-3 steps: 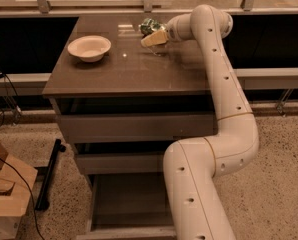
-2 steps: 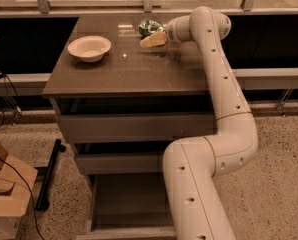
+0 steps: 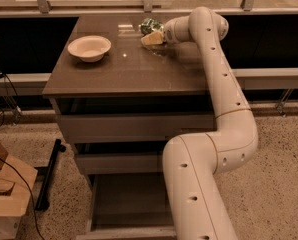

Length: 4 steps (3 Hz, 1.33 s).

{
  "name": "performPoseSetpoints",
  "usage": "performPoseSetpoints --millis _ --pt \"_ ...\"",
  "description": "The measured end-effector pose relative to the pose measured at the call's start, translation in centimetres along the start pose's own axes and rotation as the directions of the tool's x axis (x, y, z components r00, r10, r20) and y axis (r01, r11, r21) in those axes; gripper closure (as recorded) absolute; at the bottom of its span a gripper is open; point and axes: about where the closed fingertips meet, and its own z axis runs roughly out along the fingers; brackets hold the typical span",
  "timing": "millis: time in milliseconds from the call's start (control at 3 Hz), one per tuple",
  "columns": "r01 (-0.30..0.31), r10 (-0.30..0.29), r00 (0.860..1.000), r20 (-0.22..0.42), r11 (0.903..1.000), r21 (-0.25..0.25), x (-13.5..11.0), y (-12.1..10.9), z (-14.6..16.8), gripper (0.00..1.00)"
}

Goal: Place green can into bottom drawer

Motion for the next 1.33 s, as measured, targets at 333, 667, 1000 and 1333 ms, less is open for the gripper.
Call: performPoseSetpoints --millis 333,667,1000,1333 --pt "-0.003 0.003 1.0 0.004 0.9999 -0.011 0.0 0.0 0.1 0.5" --pt "0.002 -0.002 1.0 0.018 0.9999 -0.016 -0.7 -0.1 -0.5 0.73" --pt "0.027 -0.027 0.999 0.027 0.9991 -0.033 -2.2 0.2 -2.2 0.96" --pt "0.068 -0.068 0.998 -0.002 0.9964 -0.051 -3.9 0.7 -5.6 1.0"
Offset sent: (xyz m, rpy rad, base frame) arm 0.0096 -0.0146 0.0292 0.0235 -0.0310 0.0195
